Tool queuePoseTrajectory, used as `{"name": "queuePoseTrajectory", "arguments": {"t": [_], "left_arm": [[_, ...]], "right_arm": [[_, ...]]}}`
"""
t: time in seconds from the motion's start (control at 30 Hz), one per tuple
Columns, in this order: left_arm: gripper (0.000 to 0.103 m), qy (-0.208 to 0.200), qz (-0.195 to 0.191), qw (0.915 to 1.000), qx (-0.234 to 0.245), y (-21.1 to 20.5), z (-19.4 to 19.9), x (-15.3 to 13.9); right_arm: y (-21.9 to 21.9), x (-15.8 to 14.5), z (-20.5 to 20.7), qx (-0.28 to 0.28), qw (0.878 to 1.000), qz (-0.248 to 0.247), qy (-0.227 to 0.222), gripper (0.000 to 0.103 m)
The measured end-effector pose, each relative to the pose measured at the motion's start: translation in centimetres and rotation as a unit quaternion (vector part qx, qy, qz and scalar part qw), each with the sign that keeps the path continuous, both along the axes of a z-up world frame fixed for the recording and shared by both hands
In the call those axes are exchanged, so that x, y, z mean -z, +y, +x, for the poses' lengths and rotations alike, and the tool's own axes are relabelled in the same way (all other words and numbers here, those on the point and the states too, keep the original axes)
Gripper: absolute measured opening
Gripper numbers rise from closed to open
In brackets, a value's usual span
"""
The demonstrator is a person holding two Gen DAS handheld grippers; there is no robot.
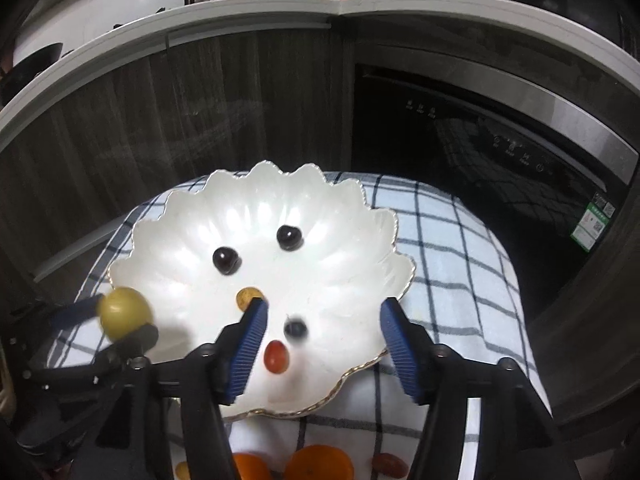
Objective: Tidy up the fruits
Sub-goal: 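Open both tools to drop the yellow-green fruit and blueberry into the bowl, then withdraw both open tools from the bowl back toward the loose fruits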
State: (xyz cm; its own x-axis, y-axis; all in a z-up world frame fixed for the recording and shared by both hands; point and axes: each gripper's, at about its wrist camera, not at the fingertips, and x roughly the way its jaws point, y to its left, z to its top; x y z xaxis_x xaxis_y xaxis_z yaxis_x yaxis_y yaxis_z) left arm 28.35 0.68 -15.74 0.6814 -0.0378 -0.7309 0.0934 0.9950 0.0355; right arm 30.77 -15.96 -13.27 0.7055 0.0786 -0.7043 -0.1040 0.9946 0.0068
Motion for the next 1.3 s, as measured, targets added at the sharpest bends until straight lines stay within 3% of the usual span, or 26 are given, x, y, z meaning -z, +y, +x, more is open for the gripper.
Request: {"name": "queuePoseTrajectory", "arguments": {"t": [0.27,1.3], "left_arm": [[0.097,-0.012,-0.008,0.9999,-0.006,0.3,-0.2,-1.2],[0.097,-0.045,-0.01,0.9989,-0.002,-1.8,-3.8,-4.5]], "right_arm": [[-0.8,-0.9,-0.3,0.025,1.0,0.003,-0.018,0.084],[-4.5,-3.6,-4.1,0.049,0.997,0.006,-0.051,0.085]]}}
